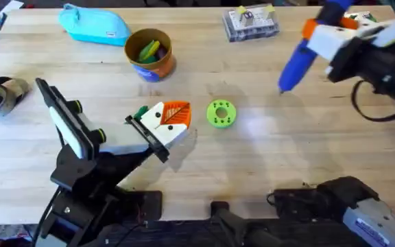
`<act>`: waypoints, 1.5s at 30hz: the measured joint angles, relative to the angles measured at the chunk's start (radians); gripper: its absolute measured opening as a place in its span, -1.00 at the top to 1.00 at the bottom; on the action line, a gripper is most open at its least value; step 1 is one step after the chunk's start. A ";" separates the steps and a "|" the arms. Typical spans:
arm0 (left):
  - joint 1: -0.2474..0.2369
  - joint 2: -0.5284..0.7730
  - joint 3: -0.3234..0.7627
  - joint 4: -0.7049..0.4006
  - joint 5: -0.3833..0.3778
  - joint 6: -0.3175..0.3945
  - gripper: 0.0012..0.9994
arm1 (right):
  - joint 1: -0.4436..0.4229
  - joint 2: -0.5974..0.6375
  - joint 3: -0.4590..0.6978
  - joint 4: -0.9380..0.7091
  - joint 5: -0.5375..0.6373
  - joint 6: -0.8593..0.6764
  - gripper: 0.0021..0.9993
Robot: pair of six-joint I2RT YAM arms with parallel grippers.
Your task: Pick up the gripper from the table and insert it into the empty holder that is missing its gripper. Then pick up a screw, insert it into the mounting hole, and use the screwdriver to tighten it. Finally, clean up the table by picking up the vegetable and placing it into the bucket.
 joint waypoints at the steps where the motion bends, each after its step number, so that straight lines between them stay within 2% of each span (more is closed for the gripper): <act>1: 0.000 0.000 0.000 0.000 0.000 0.000 0.97 | 0.039 0.010 -0.001 0.022 -0.001 0.004 0.77; 10: 0.000 0.000 0.000 0.000 0.000 0.000 0.97 | 0.377 0.204 -0.009 0.413 0.000 0.060 0.80; 15: 0.000 0.000 0.000 0.000 0.000 0.000 0.97 | 0.508 0.281 -0.012 0.629 0.000 0.092 0.81; 18: 0.000 0.000 0.000 0.000 0.000 0.000 0.97 | 0.564 0.300 -0.011 0.687 -0.002 0.102 0.81; 31: 0.000 0.000 0.000 0.000 0.000 0.000 0.97 | 0.670 0.357 0.099 0.697 -0.032 0.109 0.84; 39: 0.000 0.000 0.000 0.000 0.000 0.000 0.97 | 0.736 0.398 0.105 0.697 -0.053 0.114 0.84; 45: 0.000 0.000 0.000 0.000 0.000 0.000 0.97 | 0.746 0.429 0.105 0.696 -0.057 0.114 0.84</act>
